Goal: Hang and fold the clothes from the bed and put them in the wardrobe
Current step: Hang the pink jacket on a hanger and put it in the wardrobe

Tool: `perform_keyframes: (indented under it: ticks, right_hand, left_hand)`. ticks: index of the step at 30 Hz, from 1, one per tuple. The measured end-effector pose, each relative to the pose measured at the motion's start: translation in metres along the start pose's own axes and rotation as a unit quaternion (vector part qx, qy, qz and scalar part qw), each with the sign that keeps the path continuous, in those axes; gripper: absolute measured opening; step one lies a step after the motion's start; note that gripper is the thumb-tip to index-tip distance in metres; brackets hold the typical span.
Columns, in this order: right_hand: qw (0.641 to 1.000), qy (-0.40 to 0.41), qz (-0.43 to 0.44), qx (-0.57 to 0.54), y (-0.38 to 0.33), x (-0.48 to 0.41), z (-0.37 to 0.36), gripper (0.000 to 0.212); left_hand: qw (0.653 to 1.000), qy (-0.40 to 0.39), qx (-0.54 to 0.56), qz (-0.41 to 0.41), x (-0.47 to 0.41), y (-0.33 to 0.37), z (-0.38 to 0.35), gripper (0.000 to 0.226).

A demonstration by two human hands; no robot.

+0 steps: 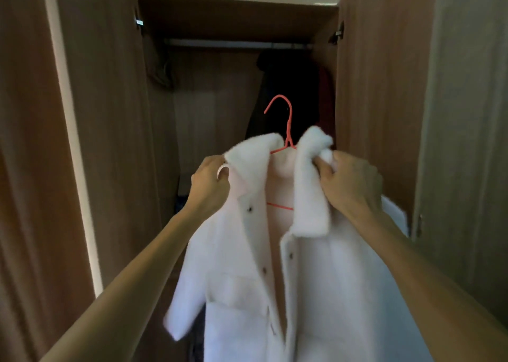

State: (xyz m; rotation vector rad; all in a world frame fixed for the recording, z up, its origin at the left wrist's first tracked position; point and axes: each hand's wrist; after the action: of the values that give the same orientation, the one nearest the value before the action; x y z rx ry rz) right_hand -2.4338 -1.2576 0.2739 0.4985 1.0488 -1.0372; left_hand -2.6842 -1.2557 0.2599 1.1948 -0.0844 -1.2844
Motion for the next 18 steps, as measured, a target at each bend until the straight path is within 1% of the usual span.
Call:
perform_keyframes:
  ticks: [2,6,12,16,18]
  right_hand:
    - [1.0,0.003,-0.001,-0.007,0.001,-0.02,-0.022,0.034]
    - [1.0,0.004,0.001,-0.024,0.003,-0.062,-0.068,0.034]
    - [0.999,0.015,0.024,-0.02,0.008,-0.142,-0.134,0.036]
    - [0.999,0.015,0.033,-0.029,0.014,-0.205,-0.172,0.035]
    - [0.998,0.028,0.04,-0.032,0.015,-0.233,-0.189,0.034]
  left_hand:
    - [1.0,0.011,0.01,0.008,-0.025,-0.015,0.002,0.036]
    - [0.998,0.017,0.04,0.052,-0.071,-0.037,-0.007,0.037]
    - [0.996,0.048,0.062,0.052,-0.159,-0.057,-0.044,0.036]
    - [0.994,0.062,0.066,0.053,-0.223,-0.045,-0.058,0.033]
    - [0.994,0.083,0.057,0.034,-0.254,-0.038,-0.061,0.031]
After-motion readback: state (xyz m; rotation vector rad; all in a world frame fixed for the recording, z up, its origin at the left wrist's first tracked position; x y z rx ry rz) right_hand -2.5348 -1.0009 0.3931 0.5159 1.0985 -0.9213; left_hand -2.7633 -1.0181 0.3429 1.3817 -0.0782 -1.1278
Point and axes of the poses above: each hand's wrist, its own x-axis away from the middle knuckle, its own z-axis out of the back of the hand, y = z × x, and after that the axes turned 13 degrees about z, right-handed
